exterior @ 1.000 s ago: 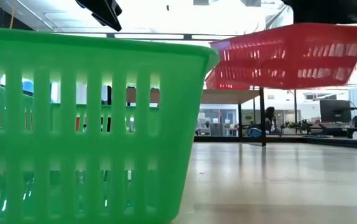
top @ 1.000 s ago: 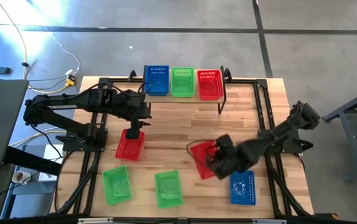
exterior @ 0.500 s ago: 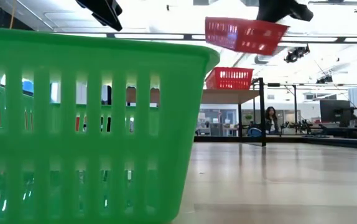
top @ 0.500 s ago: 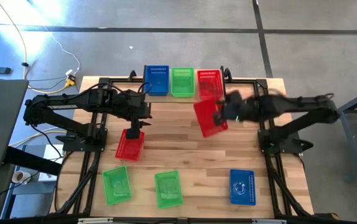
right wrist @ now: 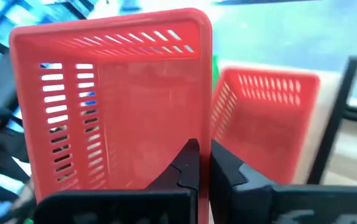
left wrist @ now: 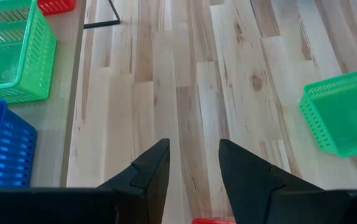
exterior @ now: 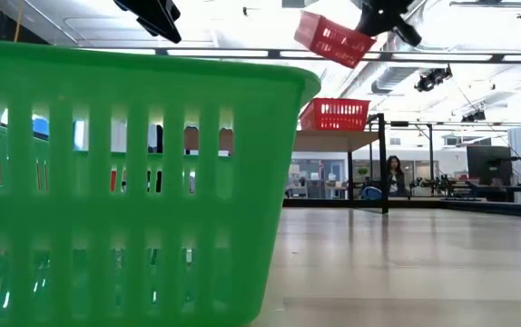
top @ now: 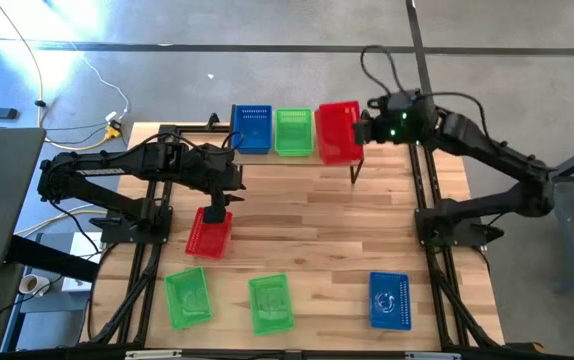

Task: Stack baskets on shelf by color
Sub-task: Stack the right red bin on top of the red bin on the shelf

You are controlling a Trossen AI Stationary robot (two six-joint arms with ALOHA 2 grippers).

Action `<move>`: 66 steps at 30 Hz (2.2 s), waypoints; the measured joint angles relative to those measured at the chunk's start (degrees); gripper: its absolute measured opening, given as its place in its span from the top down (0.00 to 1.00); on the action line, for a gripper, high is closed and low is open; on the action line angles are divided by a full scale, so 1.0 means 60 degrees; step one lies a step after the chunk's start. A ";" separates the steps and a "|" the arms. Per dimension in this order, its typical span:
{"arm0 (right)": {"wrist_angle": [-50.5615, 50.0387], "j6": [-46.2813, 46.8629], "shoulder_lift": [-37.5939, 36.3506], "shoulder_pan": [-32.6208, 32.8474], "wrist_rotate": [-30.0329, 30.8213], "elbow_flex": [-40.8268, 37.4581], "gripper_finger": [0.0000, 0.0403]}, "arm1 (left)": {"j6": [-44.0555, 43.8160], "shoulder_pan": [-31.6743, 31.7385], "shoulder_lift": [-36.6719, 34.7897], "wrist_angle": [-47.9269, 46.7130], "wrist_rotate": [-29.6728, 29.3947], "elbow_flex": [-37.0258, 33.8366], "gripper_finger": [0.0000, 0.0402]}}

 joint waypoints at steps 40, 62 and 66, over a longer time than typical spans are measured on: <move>-0.5282 -0.0280 0.4480 -0.3102 -0.2343 0.4703 1.00 | -0.0080 0.0004 0.0000 0.0186 -0.0001 0.0000 0.67; -0.5655 0.0873 0.4894 -0.2556 -0.2108 0.4699 1.00 | -0.0080 0.0000 0.0000 0.0184 -0.0714 0.0000 0.67; -0.5670 0.0798 0.5145 -0.2552 -0.2137 0.4695 1.00 | -0.0080 -0.0004 0.0000 0.0182 -0.0714 0.0000 0.67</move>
